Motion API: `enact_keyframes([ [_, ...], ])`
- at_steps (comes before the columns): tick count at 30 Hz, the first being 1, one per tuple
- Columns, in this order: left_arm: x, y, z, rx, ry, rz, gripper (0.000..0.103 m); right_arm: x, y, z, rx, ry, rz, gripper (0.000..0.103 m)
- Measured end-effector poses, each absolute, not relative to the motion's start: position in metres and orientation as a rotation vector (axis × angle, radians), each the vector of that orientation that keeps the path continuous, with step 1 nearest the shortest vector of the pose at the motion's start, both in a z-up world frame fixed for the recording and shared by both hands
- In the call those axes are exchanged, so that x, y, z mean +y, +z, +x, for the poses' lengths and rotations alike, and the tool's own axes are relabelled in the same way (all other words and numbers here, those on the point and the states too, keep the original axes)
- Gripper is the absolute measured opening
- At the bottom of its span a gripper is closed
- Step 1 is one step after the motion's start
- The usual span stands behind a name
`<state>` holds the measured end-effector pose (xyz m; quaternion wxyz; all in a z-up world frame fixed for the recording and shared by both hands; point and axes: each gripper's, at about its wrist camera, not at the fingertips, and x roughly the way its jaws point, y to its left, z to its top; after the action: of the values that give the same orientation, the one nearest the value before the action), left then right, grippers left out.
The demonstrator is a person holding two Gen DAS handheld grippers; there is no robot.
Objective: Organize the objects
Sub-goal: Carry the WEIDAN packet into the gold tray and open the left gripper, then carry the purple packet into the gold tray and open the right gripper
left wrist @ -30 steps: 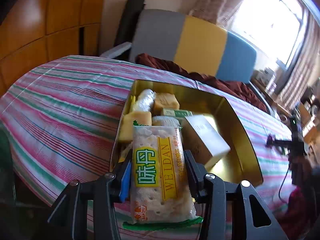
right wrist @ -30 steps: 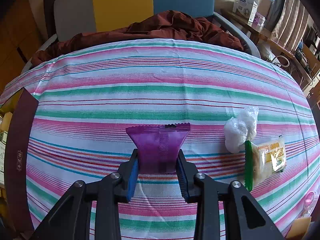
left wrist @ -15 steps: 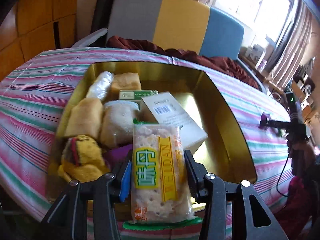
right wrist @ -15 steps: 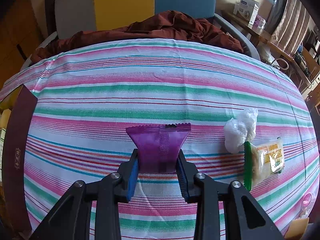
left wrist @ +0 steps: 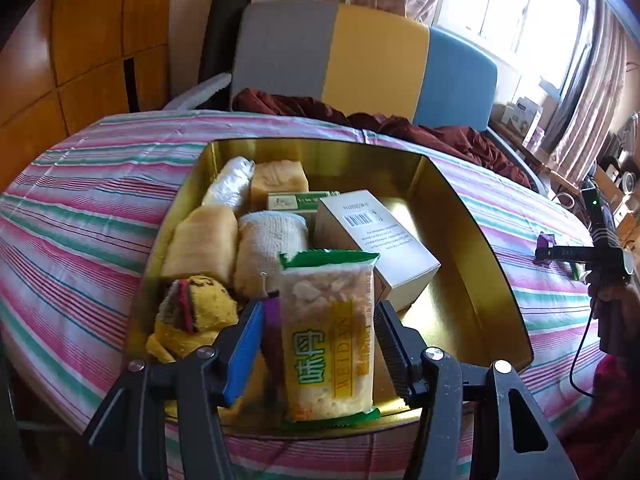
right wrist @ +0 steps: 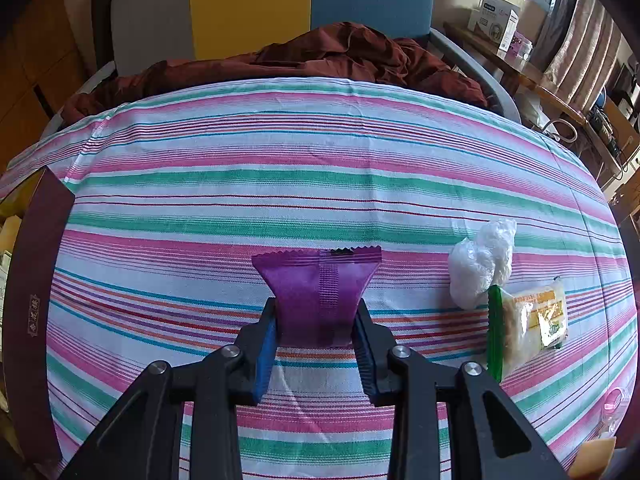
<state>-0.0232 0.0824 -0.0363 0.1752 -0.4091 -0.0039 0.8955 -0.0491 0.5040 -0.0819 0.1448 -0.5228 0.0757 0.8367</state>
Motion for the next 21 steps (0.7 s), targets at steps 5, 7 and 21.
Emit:
enact_keyframes([
  [5,0.073,-0.029,-0.020,-0.039,2.574,-1.136,0.057,0.497,-0.080,-0.048,0.210,2.425,-1.516,0.034],
  [7,0.072,-0.027,-0.019,-0.034,2.581,-1.131,0.057,0.493,-0.081,-0.048,0.205,2.429,-1.531,0.034],
  [21,0.050,-0.022,-0.017,-0.096,2.623,-1.123,0.062,0.397,-0.030,-0.034,0.161,2.678,-1.533,0.034],
])
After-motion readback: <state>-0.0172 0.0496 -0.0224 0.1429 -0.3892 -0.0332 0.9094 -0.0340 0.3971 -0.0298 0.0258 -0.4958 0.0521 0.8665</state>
